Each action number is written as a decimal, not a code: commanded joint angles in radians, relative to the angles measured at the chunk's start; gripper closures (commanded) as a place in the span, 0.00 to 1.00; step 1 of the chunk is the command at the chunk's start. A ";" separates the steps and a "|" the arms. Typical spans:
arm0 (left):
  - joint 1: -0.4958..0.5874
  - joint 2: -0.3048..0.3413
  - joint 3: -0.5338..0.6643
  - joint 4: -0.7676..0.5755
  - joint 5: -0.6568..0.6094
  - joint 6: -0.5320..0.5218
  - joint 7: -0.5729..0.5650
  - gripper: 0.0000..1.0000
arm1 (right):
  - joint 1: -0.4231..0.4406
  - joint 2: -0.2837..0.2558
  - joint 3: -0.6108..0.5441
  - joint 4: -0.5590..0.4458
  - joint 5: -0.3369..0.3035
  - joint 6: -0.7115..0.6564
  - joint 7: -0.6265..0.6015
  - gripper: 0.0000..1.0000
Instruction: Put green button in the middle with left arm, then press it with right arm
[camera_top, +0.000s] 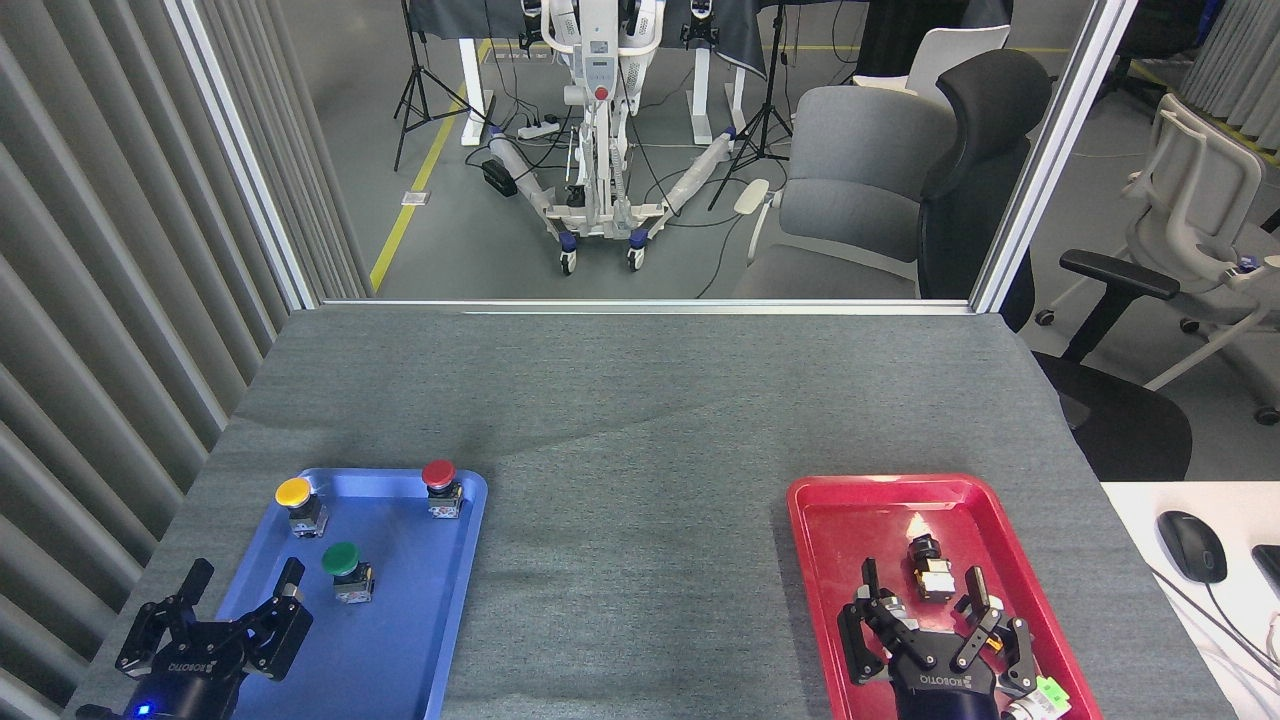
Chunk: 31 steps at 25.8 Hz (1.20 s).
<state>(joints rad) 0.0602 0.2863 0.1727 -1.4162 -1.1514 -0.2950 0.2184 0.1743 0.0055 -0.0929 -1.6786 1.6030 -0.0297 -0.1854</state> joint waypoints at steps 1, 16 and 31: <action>0.004 0.002 0.022 0.003 0.012 -0.015 -0.010 0.00 | 0.001 0.004 -0.001 0.000 0.000 -0.001 0.000 0.00; 0.003 -0.004 0.068 0.013 0.041 -0.023 0.012 0.00 | 0.001 0.008 -0.002 0.026 -0.003 -0.045 0.046 0.00; 0.003 0.002 0.068 0.028 -0.044 -0.001 0.016 0.00 | 0.001 0.007 0.012 0.026 -0.009 -0.024 0.046 0.00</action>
<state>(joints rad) 0.0648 0.2869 0.2404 -1.3890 -1.1833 -0.3052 0.2385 0.1749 0.0124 -0.0878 -1.6521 1.5948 -0.0616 -0.1400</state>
